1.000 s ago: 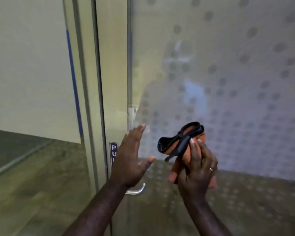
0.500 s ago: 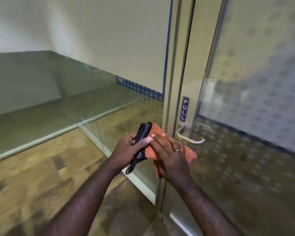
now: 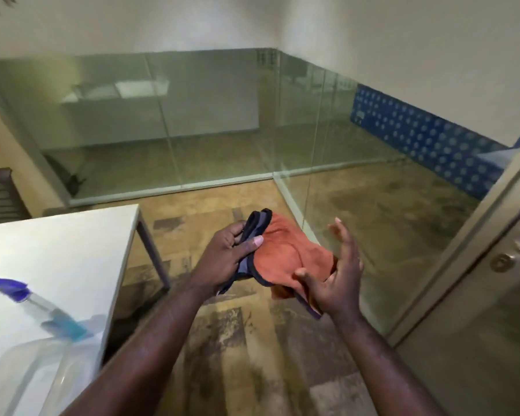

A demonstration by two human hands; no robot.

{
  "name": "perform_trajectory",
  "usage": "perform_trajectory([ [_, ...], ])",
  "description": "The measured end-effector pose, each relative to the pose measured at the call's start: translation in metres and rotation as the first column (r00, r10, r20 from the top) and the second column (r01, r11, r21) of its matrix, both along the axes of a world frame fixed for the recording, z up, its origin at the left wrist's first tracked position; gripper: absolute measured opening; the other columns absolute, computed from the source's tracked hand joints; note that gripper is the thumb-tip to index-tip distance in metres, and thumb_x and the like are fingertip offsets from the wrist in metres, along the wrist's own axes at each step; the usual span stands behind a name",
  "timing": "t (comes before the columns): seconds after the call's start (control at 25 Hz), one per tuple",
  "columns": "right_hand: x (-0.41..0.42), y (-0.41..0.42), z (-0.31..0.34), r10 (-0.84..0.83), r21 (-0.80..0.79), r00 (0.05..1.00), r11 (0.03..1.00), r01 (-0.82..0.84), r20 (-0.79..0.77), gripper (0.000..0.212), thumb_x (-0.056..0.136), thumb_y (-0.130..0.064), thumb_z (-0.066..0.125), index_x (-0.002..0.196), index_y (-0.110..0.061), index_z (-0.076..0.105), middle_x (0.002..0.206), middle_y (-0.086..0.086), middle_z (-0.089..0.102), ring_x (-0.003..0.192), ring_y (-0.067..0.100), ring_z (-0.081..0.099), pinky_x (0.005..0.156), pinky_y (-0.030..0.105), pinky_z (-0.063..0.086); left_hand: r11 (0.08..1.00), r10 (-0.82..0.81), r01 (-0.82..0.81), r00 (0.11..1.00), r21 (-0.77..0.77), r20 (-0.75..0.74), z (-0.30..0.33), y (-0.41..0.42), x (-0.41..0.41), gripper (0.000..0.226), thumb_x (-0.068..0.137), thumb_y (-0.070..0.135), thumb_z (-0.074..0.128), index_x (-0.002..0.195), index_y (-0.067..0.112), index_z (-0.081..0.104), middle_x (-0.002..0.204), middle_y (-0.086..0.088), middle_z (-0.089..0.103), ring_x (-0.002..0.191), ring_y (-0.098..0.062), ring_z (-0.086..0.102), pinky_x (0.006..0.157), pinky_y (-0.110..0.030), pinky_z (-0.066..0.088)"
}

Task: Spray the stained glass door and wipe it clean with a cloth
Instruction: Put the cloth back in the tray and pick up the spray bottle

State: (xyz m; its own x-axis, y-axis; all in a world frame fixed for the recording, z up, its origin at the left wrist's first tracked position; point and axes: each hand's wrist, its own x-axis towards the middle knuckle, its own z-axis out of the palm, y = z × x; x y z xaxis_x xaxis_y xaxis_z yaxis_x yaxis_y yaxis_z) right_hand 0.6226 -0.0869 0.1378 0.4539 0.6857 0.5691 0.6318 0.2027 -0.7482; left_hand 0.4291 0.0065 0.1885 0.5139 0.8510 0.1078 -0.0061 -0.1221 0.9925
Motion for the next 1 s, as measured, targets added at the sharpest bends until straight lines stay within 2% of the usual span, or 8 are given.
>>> perform_trajectory([
  [0.04, -0.019, 0.009, -0.006, 0.072, -0.01, 0.974, 0.997, -0.076, -0.214, 0.116, 0.056, -0.08, 0.067, 0.141, -0.006, 0.038, 0.133, 0.015, 0.055, 0.122, 0.03, 0.053, 0.103, 0.052, 0.042, 0.999, 0.043, -0.043, 0.999, -0.008, 0.016, -0.003, 0.004, -0.026, 0.023, 0.095, 0.001, 0.058, 0.11, 0.015, 0.068, 0.095, 0.005, 0.078, 0.088, -0.013, 0.073, 0.076, -0.026, 0.059],
  [0.12, -0.061, 0.026, -0.017, 0.252, -0.014, 0.757, 0.946, -0.325, -0.603, 0.106, 0.062, -0.066, 0.074, 0.139, -0.003, 0.038, 0.133, 0.027, 0.053, 0.122, 0.035, 0.054, 0.105, 0.054, 0.041, 0.99, 0.135, -0.134, 0.99, -0.039, 0.048, -0.007, 0.01, -0.083, 0.024, 0.095, -0.001, 0.055, 0.111, 0.013, 0.066, 0.094, 0.006, 0.079, 0.085, -0.01, 0.074, 0.072, -0.021, 0.057],
  [0.2, -0.104, 0.037, -0.027, 0.383, 0.022, 0.513, 0.817, -0.576, -0.768, 0.08, 0.072, -0.048, 0.075, 0.135, -0.007, 0.047, 0.133, 0.027, 0.055, 0.122, 0.037, 0.055, 0.104, 0.052, 0.043, 0.978, 0.201, -0.196, 0.976, -0.075, 0.077, -0.01, 0.013, -0.135, 0.027, 0.096, 0.0, 0.054, 0.116, 0.013, 0.064, 0.099, 0.003, 0.078, 0.086, -0.011, 0.074, 0.072, -0.022, 0.057],
  [0.28, -0.151, 0.045, -0.035, 0.416, -0.009, 0.431, 0.711, -0.703, -0.801, 0.064, 0.075, -0.048, 0.075, 0.126, -0.012, 0.059, 0.124, 0.02, 0.065, 0.117, 0.037, 0.06, 0.096, 0.043, 0.051, 0.963, 0.254, -0.24, 0.962, -0.125, 0.106, -0.015, 0.011, -0.185, 0.031, 0.097, 0.003, 0.054, 0.126, 0.013, 0.061, 0.109, -0.003, 0.075, 0.088, -0.014, 0.074, 0.069, -0.022, 0.058],
  [0.48, -0.264, 0.064, -0.052, 0.437, -0.034, 0.392, 0.632, -0.775, -0.81, 0.036, 0.093, -0.028, 0.061, 0.128, -0.018, 0.059, 0.125, 0.012, 0.067, 0.116, 0.029, 0.063, 0.096, 0.04, 0.052, 0.91, 0.401, -0.405, 0.914, -0.085, -0.054, -0.036, -0.005, -0.304, 0.033, 0.098, 0.015, 0.058, 0.131, 0.018, 0.059, 0.122, -0.004, 0.071, 0.11, -0.02, 0.069, 0.092, -0.036, 0.056],
  [0.64, -0.336, 0.065, -0.068, 0.442, -0.186, 0.499, 0.581, -0.792, -0.746, 0.033, 0.096, -0.028, 0.058, 0.127, -0.018, 0.059, 0.119, 0.007, 0.07, 0.109, 0.026, 0.066, 0.095, 0.046, 0.053, 0.838, 0.541, -0.531, 0.784, 0.124, -0.304, -0.058, -0.025, -0.386, 0.027, 0.094, 0.029, 0.063, 0.121, 0.029, 0.062, 0.102, 0.022, 0.068, 0.093, 0.014, 0.064, 0.074, -0.002, 0.045],
  [0.84, -0.408, 0.072, -0.09, 0.4, -0.342, 0.505, 0.412, -0.844, -0.765, 0.036, 0.095, -0.03, 0.057, 0.13, -0.019, 0.056, 0.121, 0.009, 0.068, 0.104, 0.023, 0.068, 0.087, 0.044, 0.058, 0.769, 0.601, -0.622, 0.622, 0.15, -0.502, -0.091, -0.035, -0.454, 0.035, 0.093, 0.038, 0.059, 0.129, 0.035, 0.059, 0.122, 0.006, 0.07, 0.111, -0.015, 0.064, 0.097, -0.033, 0.048],
  [1.0, -0.446, 0.087, -0.114, 0.293, -0.38, 0.437, 0.234, -0.895, -0.85, 0.03, 0.096, -0.017, 0.056, 0.126, -0.021, 0.055, 0.112, 0.002, 0.071, 0.089, 0.014, 0.072, 0.063, 0.02, 0.056, 0.806, 0.458, -0.585, 0.518, 0.091, -0.723, -0.114, -0.029, -0.485, 0.052, 0.09, 0.033, 0.071, 0.139, 0.024, 0.055, 0.134, -0.004, 0.065, 0.122, -0.022, 0.061, 0.1, -0.028, 0.042],
])
